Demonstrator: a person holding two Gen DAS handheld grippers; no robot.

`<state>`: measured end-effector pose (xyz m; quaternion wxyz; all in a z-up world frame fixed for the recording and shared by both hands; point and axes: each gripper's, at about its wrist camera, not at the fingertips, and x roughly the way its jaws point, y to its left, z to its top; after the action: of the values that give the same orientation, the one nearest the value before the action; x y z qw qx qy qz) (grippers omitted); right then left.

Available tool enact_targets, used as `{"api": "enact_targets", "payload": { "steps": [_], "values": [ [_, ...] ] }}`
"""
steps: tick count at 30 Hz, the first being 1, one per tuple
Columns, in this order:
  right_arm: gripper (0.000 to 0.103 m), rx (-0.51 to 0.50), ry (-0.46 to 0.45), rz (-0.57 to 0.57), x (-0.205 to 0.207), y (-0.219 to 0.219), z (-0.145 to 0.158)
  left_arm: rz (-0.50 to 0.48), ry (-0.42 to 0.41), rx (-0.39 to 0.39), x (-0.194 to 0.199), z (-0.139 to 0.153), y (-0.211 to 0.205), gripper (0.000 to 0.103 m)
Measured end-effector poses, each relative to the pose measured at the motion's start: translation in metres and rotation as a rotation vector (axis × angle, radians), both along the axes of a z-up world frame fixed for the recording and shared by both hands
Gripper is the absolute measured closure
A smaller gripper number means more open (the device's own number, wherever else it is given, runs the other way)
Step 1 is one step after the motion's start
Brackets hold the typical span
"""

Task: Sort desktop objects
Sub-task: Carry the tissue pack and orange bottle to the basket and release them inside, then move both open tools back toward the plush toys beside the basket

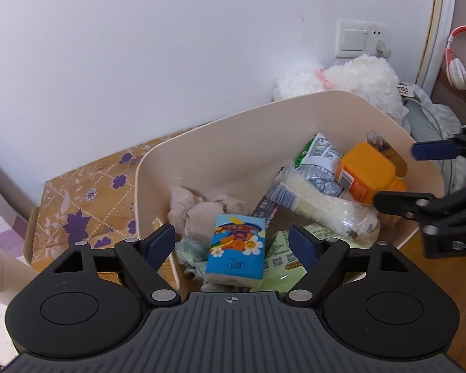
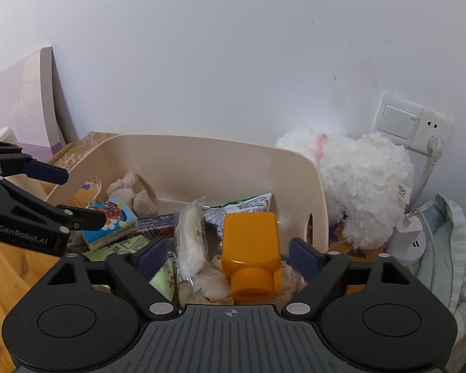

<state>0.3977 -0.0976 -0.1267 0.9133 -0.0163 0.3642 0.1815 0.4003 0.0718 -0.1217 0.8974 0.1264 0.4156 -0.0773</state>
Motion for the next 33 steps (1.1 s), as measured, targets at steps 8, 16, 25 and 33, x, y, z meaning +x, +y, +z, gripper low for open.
{"api": "enact_targets", "payload": {
  "steps": [8,16,25,33],
  "values": [
    [0.000,0.078,0.001,-0.005,-0.034,-0.020,0.014,0.002,0.006,-0.009,-0.020,0.005,0.012,0.021],
    [0.000,0.068,0.008,-0.022,-0.071,-0.042,0.012,0.005,-0.003,-0.064,-0.049,0.016,0.027,0.020],
    [0.000,0.040,0.078,-0.061,-0.113,-0.052,-0.015,0.030,0.052,-0.101,-0.081,0.004,0.026,0.019],
    [0.000,0.047,0.160,-0.120,-0.145,-0.036,-0.044,0.116,0.173,-0.140,-0.099,-0.040,0.017,0.019]
  ]
}}
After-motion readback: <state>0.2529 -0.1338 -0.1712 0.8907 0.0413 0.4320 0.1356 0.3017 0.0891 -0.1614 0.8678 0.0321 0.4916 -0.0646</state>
